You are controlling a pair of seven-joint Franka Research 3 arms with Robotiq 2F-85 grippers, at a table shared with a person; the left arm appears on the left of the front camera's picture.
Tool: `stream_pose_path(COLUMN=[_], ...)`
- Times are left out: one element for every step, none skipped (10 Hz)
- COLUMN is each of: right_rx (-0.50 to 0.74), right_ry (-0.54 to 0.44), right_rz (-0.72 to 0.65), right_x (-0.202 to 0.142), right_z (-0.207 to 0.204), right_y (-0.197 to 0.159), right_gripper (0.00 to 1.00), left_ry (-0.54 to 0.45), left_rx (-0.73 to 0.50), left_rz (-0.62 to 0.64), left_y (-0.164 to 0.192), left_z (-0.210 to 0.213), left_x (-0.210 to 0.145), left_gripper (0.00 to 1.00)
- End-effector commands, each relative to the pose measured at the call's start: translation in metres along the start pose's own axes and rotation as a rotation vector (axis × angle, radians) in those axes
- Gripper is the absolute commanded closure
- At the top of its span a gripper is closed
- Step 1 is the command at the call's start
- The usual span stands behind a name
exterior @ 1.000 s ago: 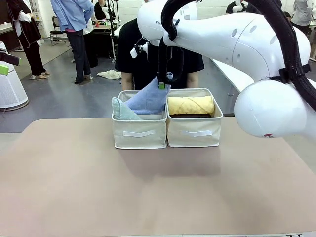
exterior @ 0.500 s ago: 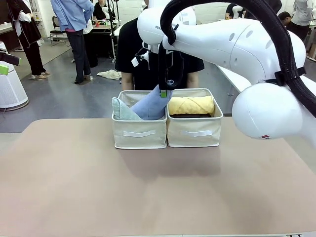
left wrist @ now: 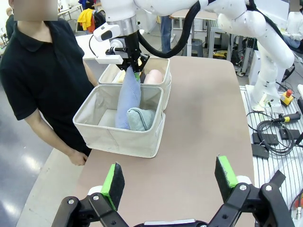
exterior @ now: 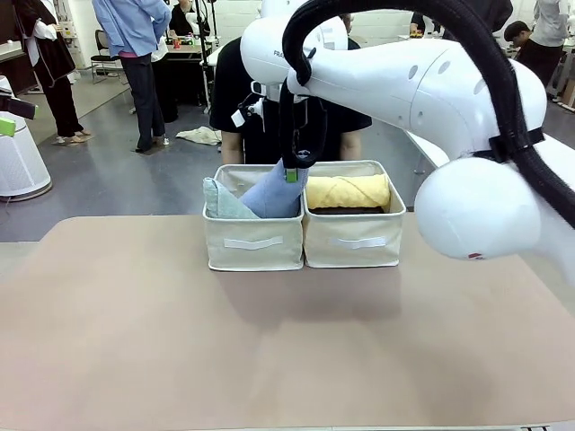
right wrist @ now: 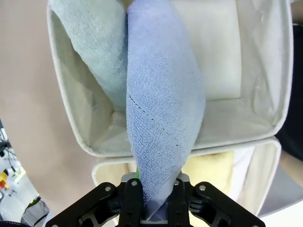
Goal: Sort the towels based on their folding style.
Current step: Pick up another triangle-folded towel from the table and place it in the left Fabric basket.
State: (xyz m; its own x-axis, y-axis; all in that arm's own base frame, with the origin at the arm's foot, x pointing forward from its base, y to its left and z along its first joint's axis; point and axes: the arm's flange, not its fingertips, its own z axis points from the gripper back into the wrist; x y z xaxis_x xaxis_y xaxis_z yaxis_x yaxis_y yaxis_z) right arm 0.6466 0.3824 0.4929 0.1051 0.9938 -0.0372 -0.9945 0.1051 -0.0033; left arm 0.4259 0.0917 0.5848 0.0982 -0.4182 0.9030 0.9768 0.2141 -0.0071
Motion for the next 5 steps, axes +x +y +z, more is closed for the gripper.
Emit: stream_pose_path(right_rx=[-0.002, -0.006, -0.002, 0.008, 0.02], right_ry=[-0.024, -0.036, -0.046, -0.045, -0.035], right_rz=[0.022, 0.019, 0.03, 0.037, 0.038], right_x=[0.026, 0.032, 0.037, 0.043, 0.047], right_z=[0.017, 0.019, 0.02, 0.02, 0.019], right_y=[-0.027, -0.03, -0.032, -0.034, -0.036], right_gripper=[0.82, 0.82, 0.82, 0.82, 0.82], left_ry=[-0.014, -0.014, -0.014, -0.014, -0.014], left_rx=[-0.005, -0.005, -0.005, -0.005, -0.005], left_rz=[-0.005, -0.005, -0.005, -0.005, -0.005], left_y=[-0.001, -0.001, -0.001, -0.001, -0.001], left_z=[0.001, 0.001, 0.001, 0.001, 0.001], left_x=[0.0, 0.0, 0.0, 0.0, 0.0], left_gripper=[0.0, 0.0, 0.0, 0.0, 0.0])
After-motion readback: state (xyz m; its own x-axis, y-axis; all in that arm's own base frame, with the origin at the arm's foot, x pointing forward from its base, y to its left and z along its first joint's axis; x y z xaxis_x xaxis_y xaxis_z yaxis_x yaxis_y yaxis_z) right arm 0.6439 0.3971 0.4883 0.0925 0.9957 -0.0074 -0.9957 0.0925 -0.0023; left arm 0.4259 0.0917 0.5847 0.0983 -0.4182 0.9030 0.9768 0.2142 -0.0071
